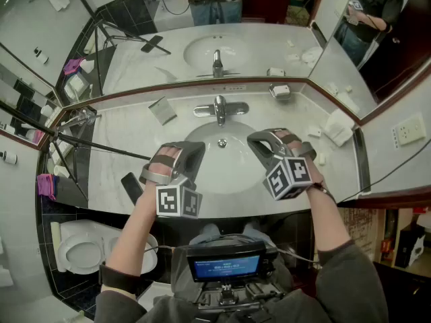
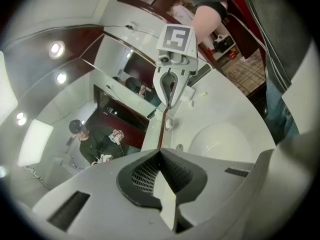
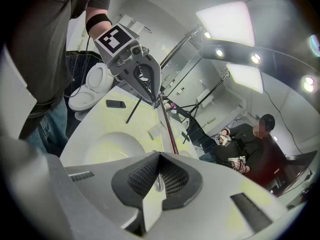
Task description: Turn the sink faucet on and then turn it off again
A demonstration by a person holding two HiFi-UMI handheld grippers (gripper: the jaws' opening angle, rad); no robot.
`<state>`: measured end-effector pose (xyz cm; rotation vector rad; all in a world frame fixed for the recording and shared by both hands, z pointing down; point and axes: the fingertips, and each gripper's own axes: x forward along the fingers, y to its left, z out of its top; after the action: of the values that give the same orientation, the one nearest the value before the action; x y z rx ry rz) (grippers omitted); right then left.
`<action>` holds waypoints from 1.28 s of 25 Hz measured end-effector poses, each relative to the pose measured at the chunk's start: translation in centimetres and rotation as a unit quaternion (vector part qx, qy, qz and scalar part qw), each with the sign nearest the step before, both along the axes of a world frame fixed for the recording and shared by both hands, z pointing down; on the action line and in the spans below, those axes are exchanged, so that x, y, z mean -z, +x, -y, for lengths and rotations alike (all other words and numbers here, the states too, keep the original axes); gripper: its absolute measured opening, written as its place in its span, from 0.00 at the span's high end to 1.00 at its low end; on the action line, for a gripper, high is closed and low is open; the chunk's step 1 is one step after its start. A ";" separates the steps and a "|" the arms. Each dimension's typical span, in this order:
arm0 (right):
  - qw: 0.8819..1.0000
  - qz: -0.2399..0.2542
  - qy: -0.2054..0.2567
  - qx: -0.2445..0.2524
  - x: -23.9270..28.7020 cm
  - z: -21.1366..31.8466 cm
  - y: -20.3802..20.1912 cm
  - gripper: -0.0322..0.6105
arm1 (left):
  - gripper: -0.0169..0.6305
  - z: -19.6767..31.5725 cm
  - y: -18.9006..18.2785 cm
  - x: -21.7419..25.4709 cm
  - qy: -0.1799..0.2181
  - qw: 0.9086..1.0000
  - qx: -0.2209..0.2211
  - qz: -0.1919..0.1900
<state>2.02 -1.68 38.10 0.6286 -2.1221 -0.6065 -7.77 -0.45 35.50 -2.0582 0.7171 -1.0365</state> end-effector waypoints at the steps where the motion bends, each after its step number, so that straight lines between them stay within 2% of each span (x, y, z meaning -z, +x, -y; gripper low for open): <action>1: 1.000 0.000 0.001 -0.001 0.0 0.1 0.0 0.92 | 0.97 0.0 0.0 0.0 -0.001 1.000 0.000 0.000; 7: 1.000 0.005 0.010 -0.011 -0.8 1.0 0.0 0.91 | 0.97 0.2 0.1 -0.4 -0.004 1.000 0.002 -0.001; 10: 1.000 0.005 0.008 -0.015 -1.5 1.6 0.0 0.83 | 0.97 0.3 -0.2 -0.7 -0.007 1.000 0.003 0.000; 16: 1.000 0.006 -0.004 -0.015 -3.4 3.1 -0.2 0.75 | 0.97 0.8 -0.7 -1.3 -0.011 1.000 0.013 0.000; 20: 0.999 0.023 -0.023 -0.022 -5.2 4.9 -0.3 0.71 | 0.97 1.5 -0.8 -1.7 -0.014 1.000 0.023 -0.001; 23: 0.996 0.058 -0.056 -0.037 -6.9 6.4 -0.8 0.68 | 0.97 1.8 -1.1 -2.2 -0.016 0.999 0.030 -0.002; 27: 0.980 0.137 -0.118 -0.080 -9.1 8.6 -1.1 0.64 | 0.97 2.4 -1.3 -2.9 -0.009 0.999 0.036 -0.005; 32: 0.939 0.235 -0.204 -0.145 -11.1 11.6 -1.3 0.62 | 0.97 3.3 -1.4 -3.9 -0.001 0.999 0.043 -0.011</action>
<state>0.72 -13.29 49.20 0.8864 -2.4247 0.1722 -9.18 -3.79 39.41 -2.0589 0.8232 -1.0643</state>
